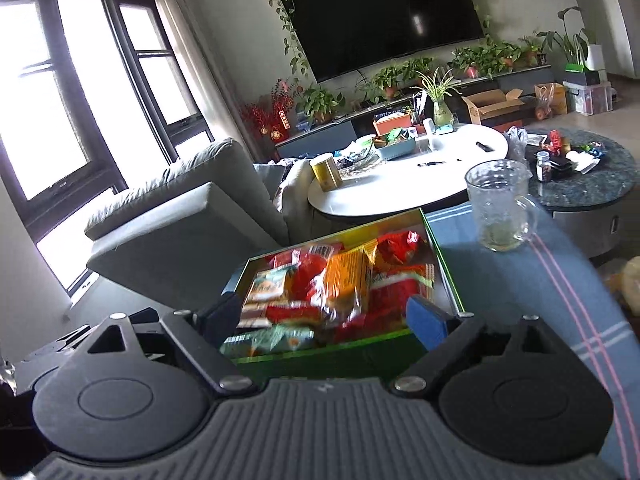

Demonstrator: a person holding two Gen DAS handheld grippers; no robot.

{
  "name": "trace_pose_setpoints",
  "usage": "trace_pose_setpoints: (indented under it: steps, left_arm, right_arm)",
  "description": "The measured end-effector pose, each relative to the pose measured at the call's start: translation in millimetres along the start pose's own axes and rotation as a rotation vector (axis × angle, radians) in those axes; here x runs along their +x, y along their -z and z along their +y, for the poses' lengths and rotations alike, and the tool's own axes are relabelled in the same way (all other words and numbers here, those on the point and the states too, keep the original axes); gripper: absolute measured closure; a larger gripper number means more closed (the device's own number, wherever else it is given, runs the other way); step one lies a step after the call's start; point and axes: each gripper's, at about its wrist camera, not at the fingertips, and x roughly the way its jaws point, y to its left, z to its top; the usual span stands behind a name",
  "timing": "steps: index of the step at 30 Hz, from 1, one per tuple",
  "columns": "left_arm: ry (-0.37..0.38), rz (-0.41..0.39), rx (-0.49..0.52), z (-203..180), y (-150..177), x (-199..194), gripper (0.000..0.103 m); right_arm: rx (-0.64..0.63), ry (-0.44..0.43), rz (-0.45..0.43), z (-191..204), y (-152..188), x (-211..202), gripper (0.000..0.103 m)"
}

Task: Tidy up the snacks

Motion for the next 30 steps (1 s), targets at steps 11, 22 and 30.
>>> trace_pose_setpoints:
  steps: [11,22,30]
  left_arm:
    - [-0.077,-0.056,0.032,-6,34,-59,0.012]
    - [-0.074,-0.017,0.012,-8,46,-63,0.012]
    - [-0.084,0.001,0.001,-5,48,-55,0.012]
  right_arm:
    - [-0.062,0.019,-0.021,22,34,-46,0.033]
    - [-0.099,0.009,-0.031,30,49,-50,0.033]
    - [-0.066,0.04,-0.022,22,52,-46,0.033]
